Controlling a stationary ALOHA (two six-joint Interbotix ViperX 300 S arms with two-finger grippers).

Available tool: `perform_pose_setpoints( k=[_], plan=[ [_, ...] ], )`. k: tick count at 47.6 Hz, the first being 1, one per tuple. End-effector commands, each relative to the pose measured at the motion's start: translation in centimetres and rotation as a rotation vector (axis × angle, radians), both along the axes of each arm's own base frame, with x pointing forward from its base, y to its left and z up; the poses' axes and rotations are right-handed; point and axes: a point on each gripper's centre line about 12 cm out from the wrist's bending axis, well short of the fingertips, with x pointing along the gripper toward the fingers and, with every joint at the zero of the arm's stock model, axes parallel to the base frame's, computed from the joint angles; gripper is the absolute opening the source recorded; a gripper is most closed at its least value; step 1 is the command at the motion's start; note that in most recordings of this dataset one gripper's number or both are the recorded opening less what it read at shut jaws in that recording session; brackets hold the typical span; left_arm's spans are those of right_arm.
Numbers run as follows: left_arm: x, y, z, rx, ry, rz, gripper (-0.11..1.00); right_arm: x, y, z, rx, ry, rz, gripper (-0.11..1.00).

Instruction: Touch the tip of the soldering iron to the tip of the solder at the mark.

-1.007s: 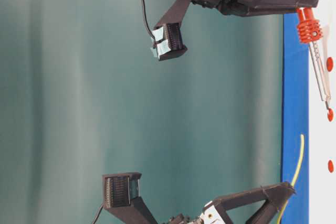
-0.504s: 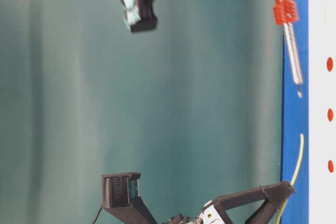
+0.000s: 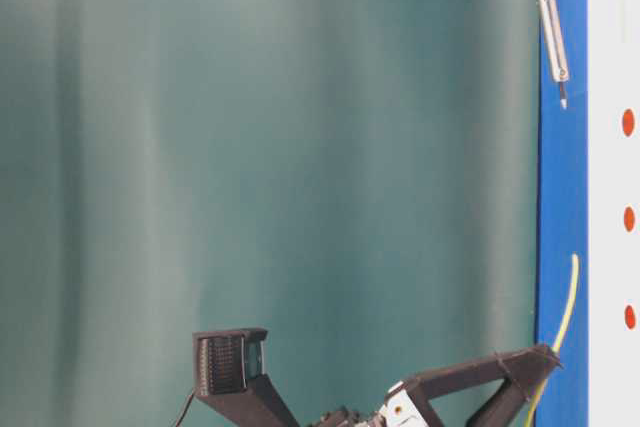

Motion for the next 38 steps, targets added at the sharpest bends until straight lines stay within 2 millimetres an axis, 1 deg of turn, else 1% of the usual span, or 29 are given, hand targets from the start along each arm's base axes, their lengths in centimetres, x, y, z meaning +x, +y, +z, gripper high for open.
perform_pose_setpoints(
  k=[1, 9, 12, 22, 28, 35, 38],
  plan=[
    [0.9, -0.1, 1.4, 0.005, -0.055, -0.004, 0.01, 0.3, -0.1, 0.6, -0.008, -0.022, 0.001, 0.06],
    [3.4, -0.1, 2.4, 0.018, -0.097, -0.02, 0.01, 0.3, -0.1, 0.6, -0.01, -0.021, 0.001, 0.06],
    [4.3, -0.1, 2.5, 0.021, -0.098, -0.022, 0.01, 0.3, -0.1, 0.6, -0.009, -0.02, 0.001, 0.06],
    [7.1, 0.2, 1.4, 0.022, -0.078, -0.025, 0.01, 0.2, -0.1, 0.5, -0.013, -0.016, 0.004, 0.06],
    [8.0, 0.3, 0.6, 0.02, -0.064, -0.024, 0.01, 0.2, -0.2, 0.5, -0.018, -0.016, 0.006, 0.06],
    [8.2, 0.4, -0.7, 0.017, -0.035, -0.021, 0.01, 0.2, -0.2, 0.5, -0.021, -0.016, 0.008, 0.06],
    [8.2, 0.5, -1.0, 0.017, -0.032, -0.018, 0.01, 0.2, -0.2, 0.5, -0.021, -0.014, 0.008, 0.06]
  ],
)
